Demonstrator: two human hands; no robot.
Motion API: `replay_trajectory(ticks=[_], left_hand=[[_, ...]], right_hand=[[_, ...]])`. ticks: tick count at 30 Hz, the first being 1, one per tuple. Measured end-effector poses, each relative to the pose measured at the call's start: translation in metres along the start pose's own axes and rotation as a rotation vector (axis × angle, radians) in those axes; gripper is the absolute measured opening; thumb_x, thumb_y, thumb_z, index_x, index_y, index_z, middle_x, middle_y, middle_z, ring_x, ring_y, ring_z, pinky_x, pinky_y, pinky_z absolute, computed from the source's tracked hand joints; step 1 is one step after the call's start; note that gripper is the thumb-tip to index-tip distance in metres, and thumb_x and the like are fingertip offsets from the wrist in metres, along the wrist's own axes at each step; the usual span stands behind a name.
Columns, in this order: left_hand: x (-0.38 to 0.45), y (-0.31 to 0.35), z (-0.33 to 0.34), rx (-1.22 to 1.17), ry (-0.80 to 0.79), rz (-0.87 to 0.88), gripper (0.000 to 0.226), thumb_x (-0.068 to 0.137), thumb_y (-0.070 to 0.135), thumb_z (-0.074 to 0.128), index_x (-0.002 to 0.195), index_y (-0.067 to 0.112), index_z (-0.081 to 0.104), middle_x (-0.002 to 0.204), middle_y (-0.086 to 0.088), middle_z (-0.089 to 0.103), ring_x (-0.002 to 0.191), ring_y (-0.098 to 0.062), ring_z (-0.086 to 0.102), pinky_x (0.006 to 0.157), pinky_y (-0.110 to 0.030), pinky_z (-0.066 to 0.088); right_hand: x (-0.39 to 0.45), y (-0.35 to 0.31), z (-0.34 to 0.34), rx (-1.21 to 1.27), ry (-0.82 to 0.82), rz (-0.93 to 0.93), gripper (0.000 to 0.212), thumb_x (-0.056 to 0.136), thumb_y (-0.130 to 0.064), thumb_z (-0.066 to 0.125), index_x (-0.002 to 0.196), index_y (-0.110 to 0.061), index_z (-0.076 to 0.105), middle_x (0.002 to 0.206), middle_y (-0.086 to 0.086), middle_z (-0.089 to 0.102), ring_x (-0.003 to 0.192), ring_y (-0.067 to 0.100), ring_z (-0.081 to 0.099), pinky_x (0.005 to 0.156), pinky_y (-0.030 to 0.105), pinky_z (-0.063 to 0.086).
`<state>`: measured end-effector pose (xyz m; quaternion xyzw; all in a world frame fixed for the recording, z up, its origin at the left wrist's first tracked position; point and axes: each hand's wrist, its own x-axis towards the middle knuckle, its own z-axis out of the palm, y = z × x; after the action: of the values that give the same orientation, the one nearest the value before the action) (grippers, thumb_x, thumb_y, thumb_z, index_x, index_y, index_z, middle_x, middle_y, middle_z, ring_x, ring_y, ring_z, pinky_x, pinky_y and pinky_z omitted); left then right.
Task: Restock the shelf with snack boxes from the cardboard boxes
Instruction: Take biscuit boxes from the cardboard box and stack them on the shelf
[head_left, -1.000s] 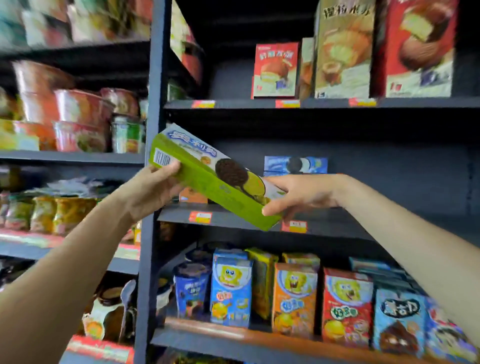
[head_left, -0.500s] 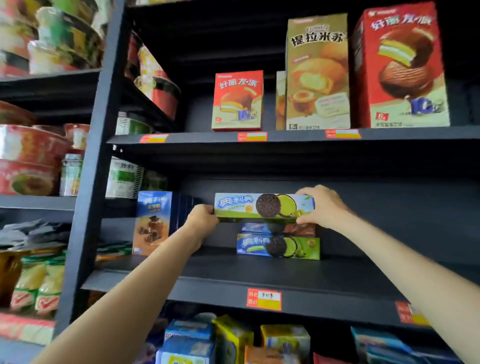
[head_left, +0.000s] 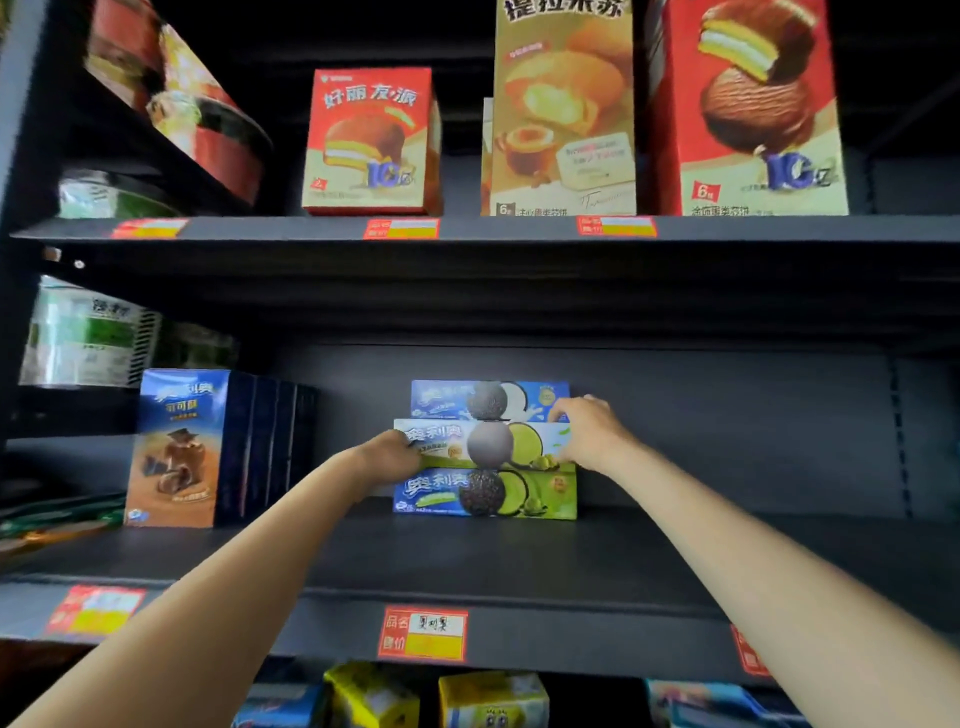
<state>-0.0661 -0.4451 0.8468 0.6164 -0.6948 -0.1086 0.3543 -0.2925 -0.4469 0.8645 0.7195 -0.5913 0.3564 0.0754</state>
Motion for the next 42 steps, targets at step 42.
replay_trajectory(ticks=[42], left_hand=[[-0.529,-0.413,0.234,0.163,-0.485,-0.213,0.042,0.075,0.014,0.041,0.11,-0.004,0.055,0.115,-0.026,0.05,0.107,-0.042,0.05,0.086,-0.047,0.042]], right_hand=[[-0.618,-0.109,0.398,0.021,-1.147,-0.414,0.036,0.087,-0.005,0.032,0.118,0.003,0.05,0.129,0.027,0.044,0.12,0.039,0.045,0.097,0.043,0.039]])
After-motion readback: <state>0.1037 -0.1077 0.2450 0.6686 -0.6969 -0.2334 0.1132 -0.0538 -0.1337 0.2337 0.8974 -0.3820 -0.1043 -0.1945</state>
